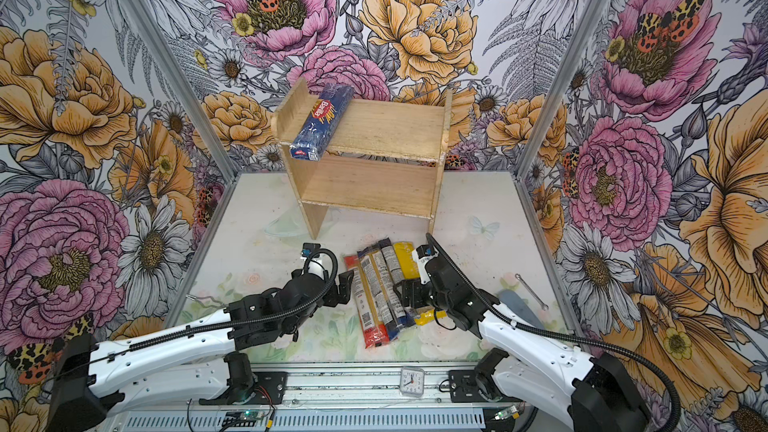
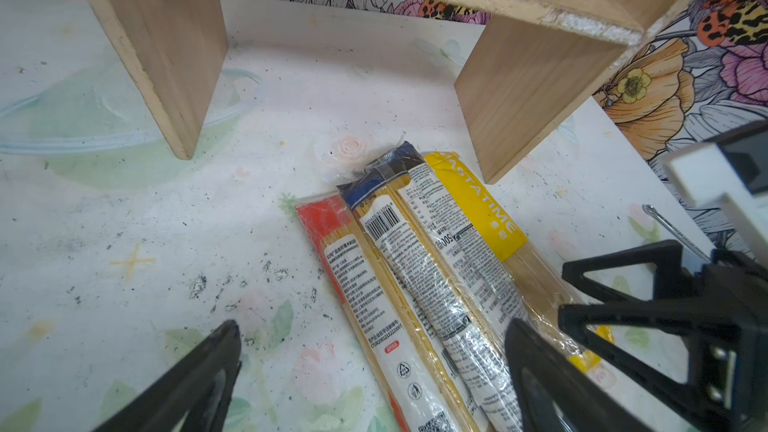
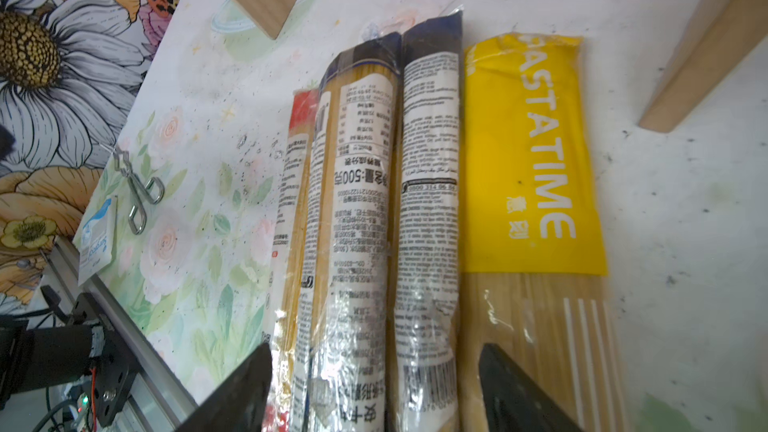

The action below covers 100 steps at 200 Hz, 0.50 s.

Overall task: Place and organize the pasta boxes and bags onto the shelf
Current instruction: 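Move the left gripper down over the spaghetti bags while the right gripper hovers beside them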

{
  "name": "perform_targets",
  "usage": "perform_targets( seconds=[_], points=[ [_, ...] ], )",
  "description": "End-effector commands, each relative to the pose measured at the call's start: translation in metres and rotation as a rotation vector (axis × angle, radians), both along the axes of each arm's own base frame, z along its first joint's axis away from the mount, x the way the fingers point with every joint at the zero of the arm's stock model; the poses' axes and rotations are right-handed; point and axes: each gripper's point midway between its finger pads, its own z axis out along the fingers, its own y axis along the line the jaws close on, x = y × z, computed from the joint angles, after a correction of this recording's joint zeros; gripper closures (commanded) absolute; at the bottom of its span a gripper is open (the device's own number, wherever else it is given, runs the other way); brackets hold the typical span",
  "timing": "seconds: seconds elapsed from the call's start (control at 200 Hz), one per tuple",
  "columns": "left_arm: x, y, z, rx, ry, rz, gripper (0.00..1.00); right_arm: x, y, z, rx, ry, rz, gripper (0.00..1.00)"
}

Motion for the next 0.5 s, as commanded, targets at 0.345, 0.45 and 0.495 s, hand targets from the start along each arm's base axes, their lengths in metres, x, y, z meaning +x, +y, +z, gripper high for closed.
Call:
perform_targets(
  seconds=[0.345, 0.45, 0.495],
  points=[
    [-0.008, -0.069, -0.026, -0.114, 0.160, 0.034, 0.01, 0.012, -0.028, -0.014, 0.028, 0.081, -0.133, 0.23],
    [-0.012, -0.083, -0.038, -0.156, 0.234, 0.042, 0.01, 0.013, -0.032, -0.016, 0.024, 0.091, -0.151, 0.23],
    [-0.015, -0.090, -0.041, -0.152, 0.248, 0.036, 0.01, 0.013, -0.033, -0.018, 0.024, 0.095, -0.158, 0.23]
  ],
)
